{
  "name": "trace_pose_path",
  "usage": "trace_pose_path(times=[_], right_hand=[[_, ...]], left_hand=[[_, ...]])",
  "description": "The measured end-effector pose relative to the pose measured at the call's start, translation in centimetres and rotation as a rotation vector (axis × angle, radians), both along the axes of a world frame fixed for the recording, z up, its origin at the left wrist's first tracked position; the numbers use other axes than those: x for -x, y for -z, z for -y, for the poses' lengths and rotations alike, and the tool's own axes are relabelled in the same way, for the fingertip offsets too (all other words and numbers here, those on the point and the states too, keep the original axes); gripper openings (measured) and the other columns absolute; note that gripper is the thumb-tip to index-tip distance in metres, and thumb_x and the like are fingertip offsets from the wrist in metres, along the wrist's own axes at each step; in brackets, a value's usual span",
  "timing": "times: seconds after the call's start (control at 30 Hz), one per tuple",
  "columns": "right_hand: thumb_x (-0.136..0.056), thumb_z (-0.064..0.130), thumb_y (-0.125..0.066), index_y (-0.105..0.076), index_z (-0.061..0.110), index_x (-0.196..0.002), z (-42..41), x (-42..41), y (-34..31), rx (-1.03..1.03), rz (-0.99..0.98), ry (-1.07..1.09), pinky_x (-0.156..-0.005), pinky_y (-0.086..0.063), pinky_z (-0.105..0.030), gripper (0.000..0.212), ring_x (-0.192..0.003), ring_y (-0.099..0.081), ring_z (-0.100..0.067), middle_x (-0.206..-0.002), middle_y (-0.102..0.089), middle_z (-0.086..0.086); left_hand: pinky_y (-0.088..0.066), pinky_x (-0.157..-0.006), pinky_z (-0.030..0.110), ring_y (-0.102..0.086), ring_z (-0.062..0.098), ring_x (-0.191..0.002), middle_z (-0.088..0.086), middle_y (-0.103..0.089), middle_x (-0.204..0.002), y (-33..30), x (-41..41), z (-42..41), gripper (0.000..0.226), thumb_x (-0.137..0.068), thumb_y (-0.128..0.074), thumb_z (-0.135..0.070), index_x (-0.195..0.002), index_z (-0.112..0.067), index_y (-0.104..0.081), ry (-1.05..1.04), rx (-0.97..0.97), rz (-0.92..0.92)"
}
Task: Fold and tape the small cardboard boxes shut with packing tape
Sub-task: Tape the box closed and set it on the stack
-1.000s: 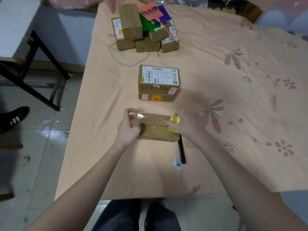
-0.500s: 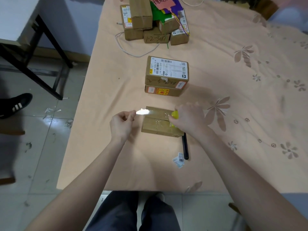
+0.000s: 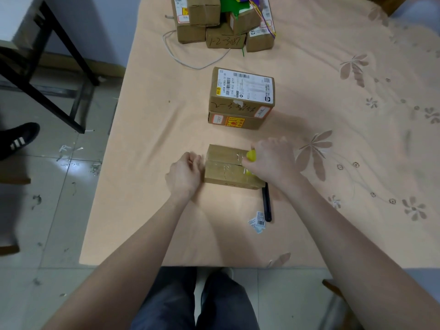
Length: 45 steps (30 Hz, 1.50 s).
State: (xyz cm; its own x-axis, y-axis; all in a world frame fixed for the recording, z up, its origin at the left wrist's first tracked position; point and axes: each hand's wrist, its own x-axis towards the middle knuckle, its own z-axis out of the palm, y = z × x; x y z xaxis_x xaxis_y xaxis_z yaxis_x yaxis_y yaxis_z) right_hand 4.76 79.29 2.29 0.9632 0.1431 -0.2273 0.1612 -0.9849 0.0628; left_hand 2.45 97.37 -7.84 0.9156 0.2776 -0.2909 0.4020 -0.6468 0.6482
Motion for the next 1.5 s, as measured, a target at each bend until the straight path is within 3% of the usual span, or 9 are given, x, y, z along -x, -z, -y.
trace_pose_path(times=[0.37,0.5,0.6,0.7,0.83,1.07,1.3,1.4,1.5], right_hand=[[-0.087,0.040,-0.052,-0.048,0.017,-0.071,-0.6,-0.2,0.0,0.027,0.014,-0.028,-0.079,-0.031,-0.036,0.029,-0.071,-0.040,-0.021,-0.067,-0.044,0.000],[-0.088,0.041,-0.052,-0.049,0.017,-0.071,-0.5,-0.4,0.1,0.033,0.020,-0.035,-0.079,-0.032,-0.036,0.030,-0.071,-0.042,-0.021,-0.067,-0.045,0.001],[-0.087,0.041,-0.053,-0.048,0.017,-0.069,-0.4,-0.4,0.2,0.026,0.040,-0.043,-0.073,-0.024,-0.034,0.030,-0.073,-0.047,-0.023,-0.063,-0.041,0.002],[-0.086,0.041,-0.054,-0.051,0.017,-0.072,-0.4,-0.5,0.1,0.006,0.060,-0.051,-0.074,-0.026,-0.034,0.028,-0.083,-0.058,-0.027,-0.073,-0.058,-0.004],[-0.085,0.040,-0.055,-0.049,0.018,-0.073,-0.5,-0.7,0.0,-0.033,0.050,-0.052,-0.078,-0.032,-0.035,0.026,-0.091,-0.059,-0.029,-0.089,-0.066,-0.008],[-0.092,0.041,-0.046,-0.059,0.012,-0.087,-0.2,-0.3,-0.2,-0.049,0.088,-0.094,-0.084,-0.034,-0.037,0.033,-0.091,-0.059,-0.029,-0.091,-0.067,-0.009],[-0.092,0.030,-0.044,-0.055,0.011,-0.107,-0.1,0.1,-1.1,-0.326,0.134,0.026,-0.086,-0.035,-0.037,0.027,-0.097,-0.057,-0.030,-0.093,-0.066,-0.007],[-0.093,0.046,-0.045,-0.059,0.017,-0.100,1.8,0.7,-1.2,-0.428,0.074,0.264,-0.084,-0.035,-0.034,0.034,-0.099,-0.057,-0.025,-0.098,-0.067,-0.001],[-0.093,0.053,-0.046,-0.062,0.005,-0.108,4.9,1.8,-0.7,-0.892,-0.070,0.600,-0.094,-0.039,-0.036,0.053,-0.109,-0.056,-0.025,-0.114,-0.064,-0.012]], left_hand=[[-0.029,-0.070,0.035,-0.054,0.030,-0.101,0.008,-0.057,-0.109,0.2,-2.0,-0.1,0.027,-0.089,-0.041,-0.021,-0.113,-0.010,-0.039,0.484,-0.582,-0.002],[-0.037,-0.064,0.035,-0.052,0.033,-0.091,0.014,-0.047,-0.111,-1.5,-0.8,0.5,0.021,-0.090,-0.043,-0.009,-0.109,-0.003,-0.047,0.286,-0.162,0.294],[-0.045,-0.083,0.036,-0.052,0.029,-0.102,0.015,-0.044,-0.120,-2.8,1.3,2.2,0.026,-0.092,-0.042,-0.007,-0.115,0.001,-0.047,0.285,0.030,0.406],[-0.020,-0.115,0.031,-0.028,0.031,-0.138,0.021,-0.028,-0.148,-2.6,3.0,4.0,0.054,-0.098,-0.041,-0.023,-0.143,0.004,-0.026,0.409,-0.026,0.283],[0.010,-0.115,0.029,0.019,0.018,-0.144,0.004,0.018,-0.156,-0.9,3.5,4.4,0.076,-0.097,-0.023,-0.052,-0.148,-0.008,0.012,0.524,-0.266,0.194],[0.011,-0.116,0.030,0.022,0.017,-0.143,0.004,0.022,-0.155,-1.0,2.9,3.8,0.080,-0.094,-0.019,-0.059,-0.146,-0.010,0.017,0.697,-0.419,0.179],[-0.001,-0.119,0.036,0.018,0.018,-0.145,0.005,0.018,-0.157,-1.3,2.6,3.4,0.086,-0.092,-0.021,-0.066,-0.149,-0.010,0.012,0.746,-0.455,0.127],[-0.002,-0.118,0.036,0.017,0.020,-0.145,0.007,0.017,-0.158,-1.2,2.6,3.4,0.090,-0.090,-0.024,-0.067,-0.149,-0.008,0.009,0.744,-0.464,0.136],[-0.006,-0.118,0.038,0.015,0.022,-0.145,0.010,0.015,-0.158,-1.1,2.7,3.5,0.096,-0.087,-0.028,-0.070,-0.150,-0.006,0.007,0.747,-0.467,0.142]])
